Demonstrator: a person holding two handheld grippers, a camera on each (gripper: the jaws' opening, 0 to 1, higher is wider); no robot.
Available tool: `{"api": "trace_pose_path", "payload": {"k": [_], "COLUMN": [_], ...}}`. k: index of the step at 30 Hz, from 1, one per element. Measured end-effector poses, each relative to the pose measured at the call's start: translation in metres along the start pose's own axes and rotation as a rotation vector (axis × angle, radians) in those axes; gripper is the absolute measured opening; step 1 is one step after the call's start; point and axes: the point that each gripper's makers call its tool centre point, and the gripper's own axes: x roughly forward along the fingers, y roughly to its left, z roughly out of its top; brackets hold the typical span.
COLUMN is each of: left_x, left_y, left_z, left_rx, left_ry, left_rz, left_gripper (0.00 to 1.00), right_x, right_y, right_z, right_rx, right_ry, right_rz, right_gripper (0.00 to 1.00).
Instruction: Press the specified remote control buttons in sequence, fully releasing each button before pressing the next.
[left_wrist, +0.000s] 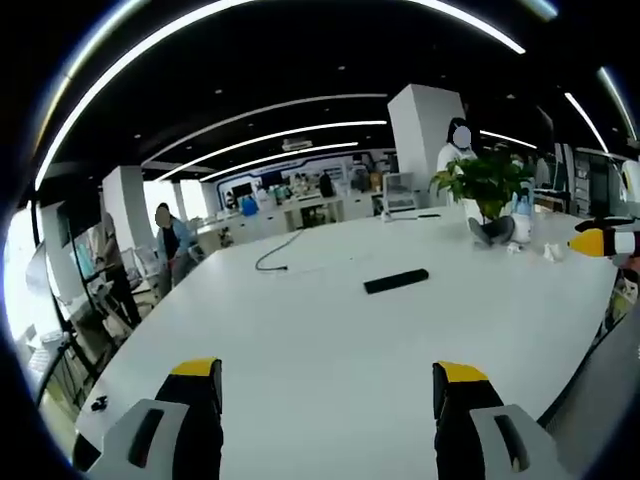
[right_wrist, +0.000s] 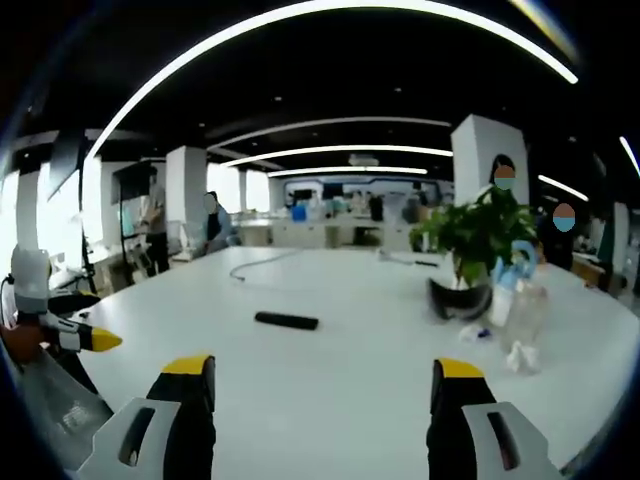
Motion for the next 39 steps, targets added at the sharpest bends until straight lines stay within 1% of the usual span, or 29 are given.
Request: {"api": "trace_pose_path", "payload": {"k": [4, 10, 17, 20, 23, 31, 35, 39], "left_x": [0.0000, 0.0000, 0.0002, -0.0009, -0.0003, -0.0006, -0.0007, -0.0002], "left_y": [-0.0016, 0.0019, 0.0018, 0.0031, 0.0034, 0.0037, 0.0035, 0.0021], "left_z": [0.0015, 0.0014, 0.0013, 0.0045, 0.0030, 0.0033, 0.0049, 0.0037], "left_rx": [0.008, -0.002, 0.002, -0.001, -0.007, -0.002, 0.001, 0.007], "left_ry": [-0.005, -0.007, -0.005, -0.022, -0.014, -0.016, -0.019, -0.008], "left_rz": [-0.006, 0.007, 0.007, 0.012, 0.013, 0.018, 0.019, 0.013], "left_gripper": [0.91, 0.91, 0.90, 0.89, 0.89, 0.88, 0.88, 0.88], "right_x": [0.0004, 0.0005, 0.0003, 0.0000, -0.0002, -0.0004, -0.0009, -0.0009], "right_y": [0.0001, 0.0002, 0.0017, 0.0005, 0.0000, 0.0015, 0.0008, -0.0002], "right_z": [-0.0002, 0.0002, 0.0008, 0.0012, 0.0015, 0.0013, 0.0034, 0.0006], "right_rx": [-0.002, 0.002, -0.002, 0.003, 0.007, 0.002, 0.011, 0.013], "right_ry": [0.000, -0.001, -0.004, -0.006, -0.007, -0.006, -0.017, -0.003], "right_rz": [0.001, 0.002, 0.009, 0.007, 0.006, 0.013, 0.015, 0.013], "right_gripper": [0.88, 0.88, 0.88, 0.88, 0.87, 0.87, 0.86, 0.85]}}
